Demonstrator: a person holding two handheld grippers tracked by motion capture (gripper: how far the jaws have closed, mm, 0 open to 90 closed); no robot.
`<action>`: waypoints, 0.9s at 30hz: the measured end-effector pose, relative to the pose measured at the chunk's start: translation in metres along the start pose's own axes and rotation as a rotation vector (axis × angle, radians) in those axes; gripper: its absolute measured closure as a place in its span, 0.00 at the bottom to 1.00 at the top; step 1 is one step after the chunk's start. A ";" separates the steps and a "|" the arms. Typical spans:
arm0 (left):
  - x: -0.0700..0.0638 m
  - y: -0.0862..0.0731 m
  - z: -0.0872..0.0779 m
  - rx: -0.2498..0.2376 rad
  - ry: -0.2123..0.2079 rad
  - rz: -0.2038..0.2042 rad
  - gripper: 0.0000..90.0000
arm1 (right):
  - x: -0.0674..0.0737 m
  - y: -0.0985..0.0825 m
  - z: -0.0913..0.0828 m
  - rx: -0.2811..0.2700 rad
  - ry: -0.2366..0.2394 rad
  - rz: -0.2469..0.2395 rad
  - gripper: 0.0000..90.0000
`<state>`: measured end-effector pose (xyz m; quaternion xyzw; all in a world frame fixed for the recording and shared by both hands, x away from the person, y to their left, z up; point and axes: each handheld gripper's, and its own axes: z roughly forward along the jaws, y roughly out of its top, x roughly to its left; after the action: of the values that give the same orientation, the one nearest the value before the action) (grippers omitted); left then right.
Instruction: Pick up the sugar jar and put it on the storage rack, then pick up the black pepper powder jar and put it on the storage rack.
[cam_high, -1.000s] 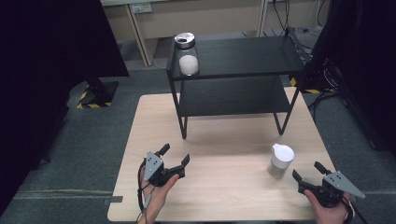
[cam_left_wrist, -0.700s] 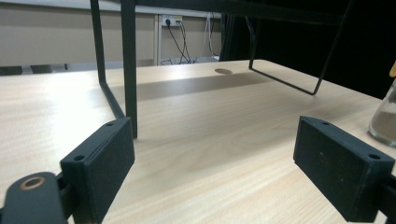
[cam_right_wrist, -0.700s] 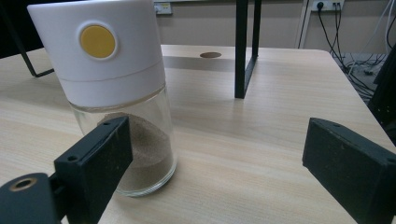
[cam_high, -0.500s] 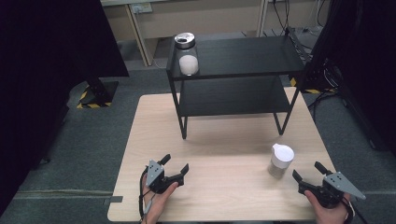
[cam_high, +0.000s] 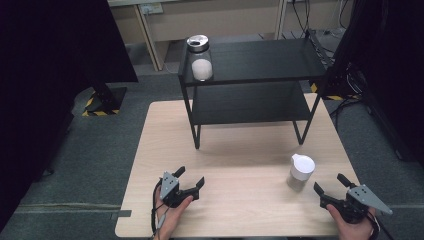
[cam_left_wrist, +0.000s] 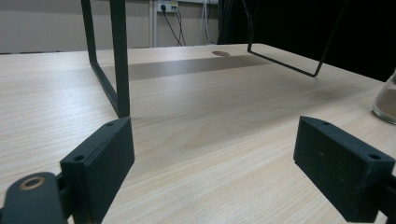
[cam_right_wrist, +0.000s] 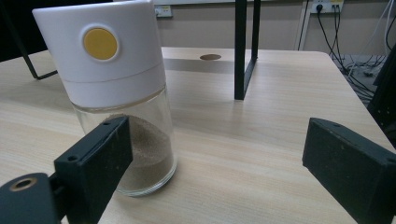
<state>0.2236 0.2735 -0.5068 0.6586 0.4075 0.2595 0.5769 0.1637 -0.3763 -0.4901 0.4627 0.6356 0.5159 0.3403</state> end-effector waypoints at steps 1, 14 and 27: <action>0.001 0.000 0.000 0.000 -0.002 -0.004 0.13 | 0.000 0.000 0.000 0.000 0.001 -0.002 0.10; 0.003 0.001 0.000 0.009 -0.012 -0.022 0.13 | -0.004 -0.002 -0.001 -0.012 0.019 0.005 0.09; 0.005 0.000 -0.001 0.001 -0.012 -0.040 0.12 | -0.006 0.003 -0.002 0.001 0.046 -0.030 0.08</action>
<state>0.2255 0.2779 -0.5074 0.6519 0.4174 0.2439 0.5842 0.1646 -0.3820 -0.4871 0.4412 0.6503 0.5212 0.3329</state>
